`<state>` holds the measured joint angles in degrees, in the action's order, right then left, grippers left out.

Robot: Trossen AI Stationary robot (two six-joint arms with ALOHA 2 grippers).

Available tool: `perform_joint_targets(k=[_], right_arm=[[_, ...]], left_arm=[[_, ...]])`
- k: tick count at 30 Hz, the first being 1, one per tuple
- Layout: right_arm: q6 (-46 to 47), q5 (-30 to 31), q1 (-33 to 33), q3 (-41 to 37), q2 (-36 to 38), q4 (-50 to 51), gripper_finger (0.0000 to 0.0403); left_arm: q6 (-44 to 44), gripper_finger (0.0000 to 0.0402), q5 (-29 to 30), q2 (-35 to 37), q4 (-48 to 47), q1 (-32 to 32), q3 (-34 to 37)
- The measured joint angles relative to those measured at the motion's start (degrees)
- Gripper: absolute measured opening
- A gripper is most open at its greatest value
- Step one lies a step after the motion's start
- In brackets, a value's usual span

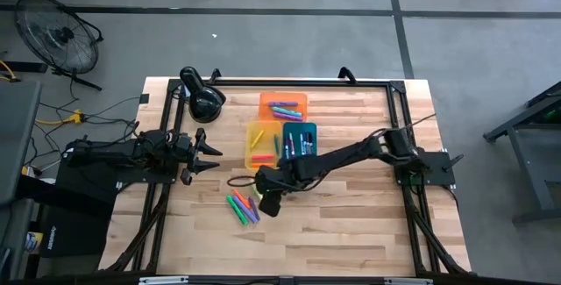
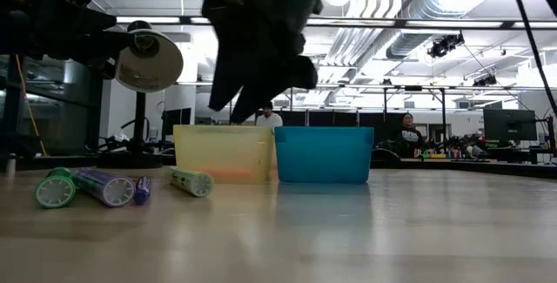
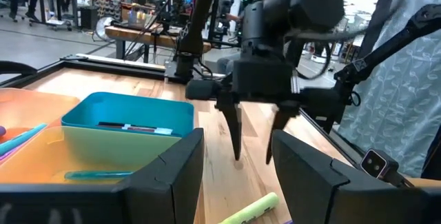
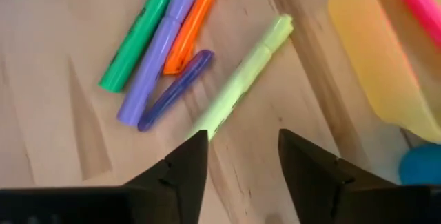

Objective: Pick & Place Markers
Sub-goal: Put the yellow highlighter pen into the orange bin

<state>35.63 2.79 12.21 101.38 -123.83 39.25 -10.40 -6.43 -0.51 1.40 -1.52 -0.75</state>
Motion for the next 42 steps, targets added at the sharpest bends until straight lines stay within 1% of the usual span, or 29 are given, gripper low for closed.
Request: perform_joint_targets(k=[3,6,11,15,20,33,42], right_arm=[[0.07,-0.13,-0.01,6.48,-3.68,5.09,0.0187],[1.51,0.06,-0.03,13.77,-7.59,9.6,0.0197],[4.44,0.44,-0.18,24.8,-14.39,18.55,0.02],[5.46,1.21,-0.27,30.0,-18.14,21.24,0.0196],[6.89,1.12,-0.21,31.21,-20.61,21.6,0.0195],[7.93,3.18,-0.15,30.84,-21.81,21.76,0.0195],[9.14,1.54,0.23,30.84,-23.43,21.52,0.0195]], left_arm=[[0.01,0.017,-0.01,0.0,-0.01,0.0,-0.01],[-0.01,0.017,0.0,0.0,0.01,0.0,-0.01],[0.01,0.017,-0.01,0.0,-0.01,0.0,0.01],[0.0,0.017,-0.01,0.0,-0.01,0.0,0.0],[0.01,0.017,0.0,0.0,0.0,0.0,-0.01],[0.01,0.017,-0.01,0.0,-0.01,0.0,-0.01],[0.01,0.017,-0.01,0.0,-0.01,0.0,-0.01]])
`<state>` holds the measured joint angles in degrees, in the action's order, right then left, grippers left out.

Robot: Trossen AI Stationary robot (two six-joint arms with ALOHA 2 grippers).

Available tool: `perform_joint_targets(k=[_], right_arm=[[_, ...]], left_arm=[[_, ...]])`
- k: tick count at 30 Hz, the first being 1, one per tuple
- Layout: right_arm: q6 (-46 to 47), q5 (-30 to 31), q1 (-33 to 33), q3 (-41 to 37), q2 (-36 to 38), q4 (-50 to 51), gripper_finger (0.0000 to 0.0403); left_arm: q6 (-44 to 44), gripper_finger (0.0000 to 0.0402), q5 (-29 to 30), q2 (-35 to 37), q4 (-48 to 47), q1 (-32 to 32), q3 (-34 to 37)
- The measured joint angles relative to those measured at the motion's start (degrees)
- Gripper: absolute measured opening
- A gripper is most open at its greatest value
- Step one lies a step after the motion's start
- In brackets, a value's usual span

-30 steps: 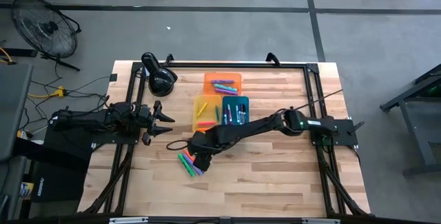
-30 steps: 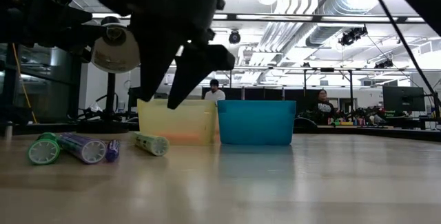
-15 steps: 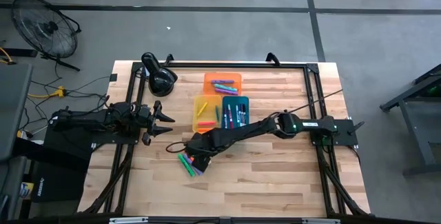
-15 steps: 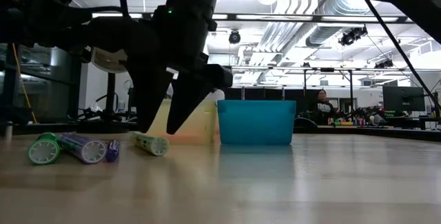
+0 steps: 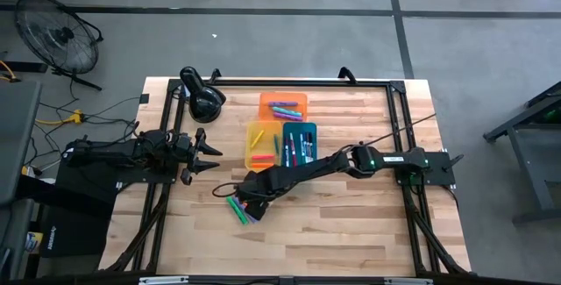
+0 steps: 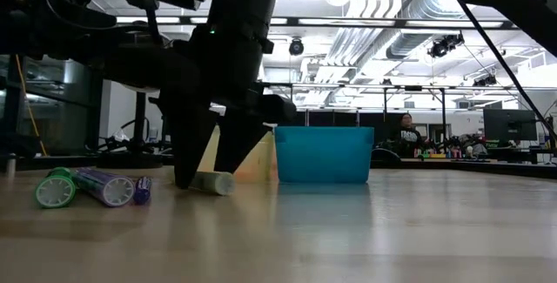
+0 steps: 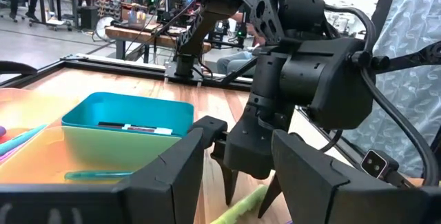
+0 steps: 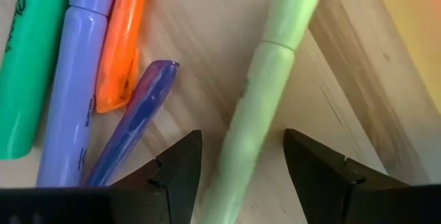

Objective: Pick & Place Markers
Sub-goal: Put the yellow highlighter pen into the orange bin

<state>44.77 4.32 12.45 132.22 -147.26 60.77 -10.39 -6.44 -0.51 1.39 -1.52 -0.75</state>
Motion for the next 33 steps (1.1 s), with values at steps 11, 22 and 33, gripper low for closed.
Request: perform_joint_targets(k=[11,22,33], right_arm=[[1.73,-0.24,0.63,0.11,-0.02,5.15,0.0187],[1.49,-0.07,0.63,0.07,-0.06,5.64,0.0095],[0.22,-1.75,0.74,0.04,-0.07,5.62,0.0064]], left_arm=[[-0.01,0.017,0.0,0.0,0.01,0.0,0.0],[0.0,0.017,0.0,0.0,0.0,0.0,0.0],[0.0,0.017,0.0,0.0,0.0,0.0,0.0]])
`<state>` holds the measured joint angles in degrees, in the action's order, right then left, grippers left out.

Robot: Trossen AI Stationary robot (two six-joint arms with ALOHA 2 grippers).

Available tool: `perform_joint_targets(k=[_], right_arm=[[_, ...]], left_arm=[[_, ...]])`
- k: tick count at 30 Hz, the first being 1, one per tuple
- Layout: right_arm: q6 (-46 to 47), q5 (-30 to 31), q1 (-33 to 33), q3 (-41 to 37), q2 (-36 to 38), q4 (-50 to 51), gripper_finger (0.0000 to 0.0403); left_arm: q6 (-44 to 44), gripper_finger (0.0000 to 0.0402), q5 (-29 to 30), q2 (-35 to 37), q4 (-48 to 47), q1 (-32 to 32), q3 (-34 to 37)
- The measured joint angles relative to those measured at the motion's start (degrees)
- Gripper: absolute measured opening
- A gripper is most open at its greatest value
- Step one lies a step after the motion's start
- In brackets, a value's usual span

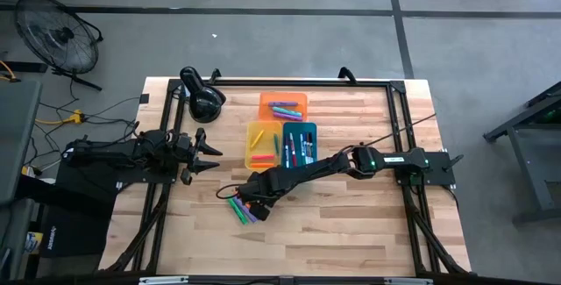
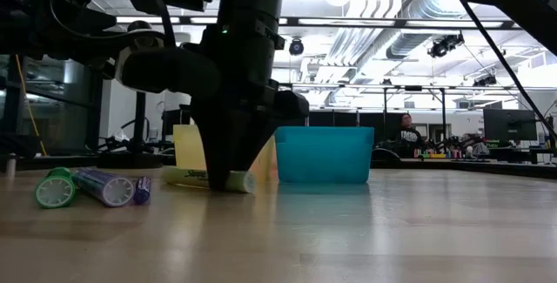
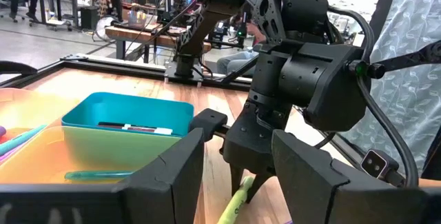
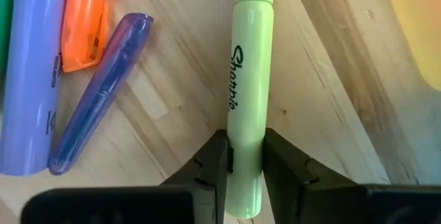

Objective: Pick & Place Markers
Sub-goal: Put the yellow highlighter pen into the orange bin

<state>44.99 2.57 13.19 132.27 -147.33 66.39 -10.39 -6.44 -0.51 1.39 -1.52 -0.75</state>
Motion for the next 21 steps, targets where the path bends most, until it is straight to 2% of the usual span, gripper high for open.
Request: perform_joint_targets(k=[14,21], right_arm=[[-2.02,-1.6,3.65,-0.2,4.38,1.32,0.006],[-4.81,3.27,5.14,-0.02,7.81,7.2,0.006]], left_arm=[[0.0,0.017,0.0,0.0,0.01,0.0,0.0],[0.0,0.017,0.0,0.0,0.0,0.0,0.0]])
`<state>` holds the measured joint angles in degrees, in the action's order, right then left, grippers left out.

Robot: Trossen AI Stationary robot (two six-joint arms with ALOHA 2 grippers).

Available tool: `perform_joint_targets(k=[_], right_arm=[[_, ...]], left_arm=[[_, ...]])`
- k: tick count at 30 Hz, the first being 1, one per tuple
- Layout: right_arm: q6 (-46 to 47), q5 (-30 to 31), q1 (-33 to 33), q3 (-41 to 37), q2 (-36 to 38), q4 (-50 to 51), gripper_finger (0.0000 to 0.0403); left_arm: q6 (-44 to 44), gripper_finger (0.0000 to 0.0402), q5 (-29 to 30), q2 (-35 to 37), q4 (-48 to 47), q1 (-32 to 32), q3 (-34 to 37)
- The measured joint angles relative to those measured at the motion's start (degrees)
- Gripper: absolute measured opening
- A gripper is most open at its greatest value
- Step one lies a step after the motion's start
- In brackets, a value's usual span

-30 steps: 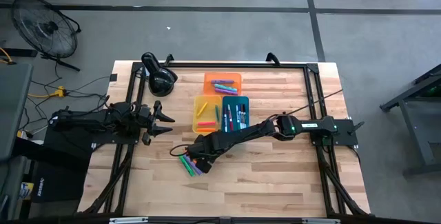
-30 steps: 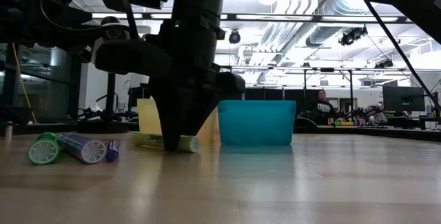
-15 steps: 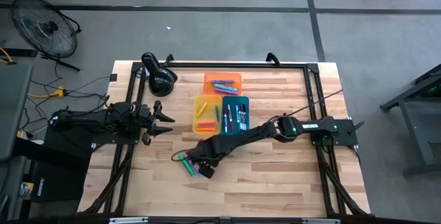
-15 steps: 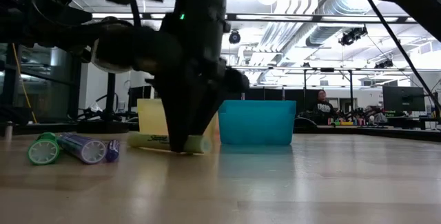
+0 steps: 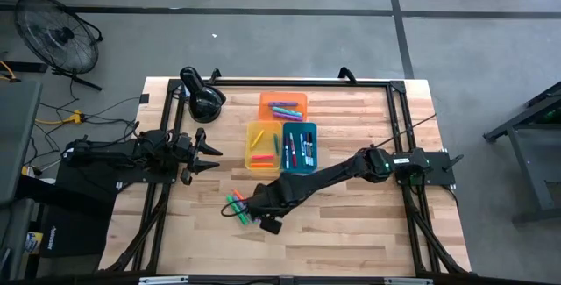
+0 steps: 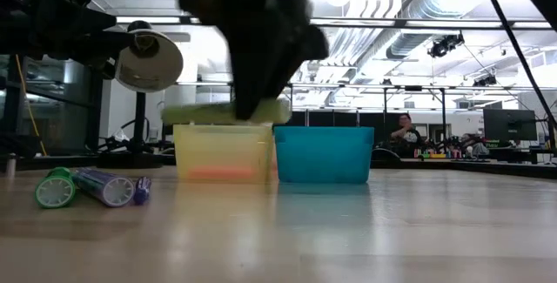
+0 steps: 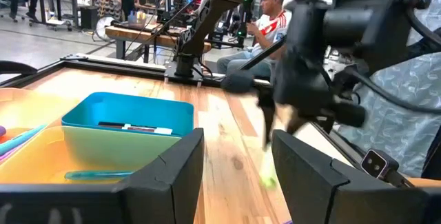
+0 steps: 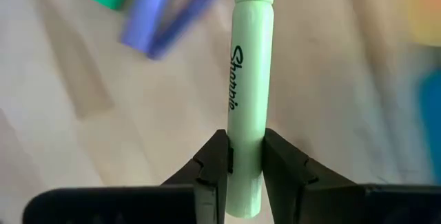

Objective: Pick & Place Markers
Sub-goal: Put the yellow highlighter pen into the orange bin

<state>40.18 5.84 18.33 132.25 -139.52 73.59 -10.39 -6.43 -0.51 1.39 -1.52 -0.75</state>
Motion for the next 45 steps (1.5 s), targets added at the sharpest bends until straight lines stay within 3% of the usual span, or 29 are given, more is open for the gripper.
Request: perform_joint_targets(k=[12,21,33,36,40,45], right_arm=[[-2.26,16.03,-3.55,0.07,11.19,16.37,0.0058],[-15.51,17.31,-10.79,0.09,15.14,16.39,0.0056],[-37.49,26.37,-23.11,0.09,15.32,14.53,0.0056],[-43.84,24.72,-26.35,0.09,15.32,11.32,0.0058],[-50.53,17.52,-30.73,0.07,15.32,7.28,0.0056],[-53.66,11.58,-35.8,0.07,15.32,3.2,0.0056]], left_arm=[[0.0,0.017,0.02,0.0,0.02,0.0,0.0],[-0.01,0.017,0.0,0.0,0.0,0.0,0.0],[0.0,0.017,0.0,0.0,0.02,0.0,0.0],[0.0,0.017,0.0,0.0,0.0,0.0,0.0],[-0.02,0.017,0.0,0.0,0.01,0.0,0.0],[-0.02,0.017,0.0,0.0,0.0,0.0,0.0]])
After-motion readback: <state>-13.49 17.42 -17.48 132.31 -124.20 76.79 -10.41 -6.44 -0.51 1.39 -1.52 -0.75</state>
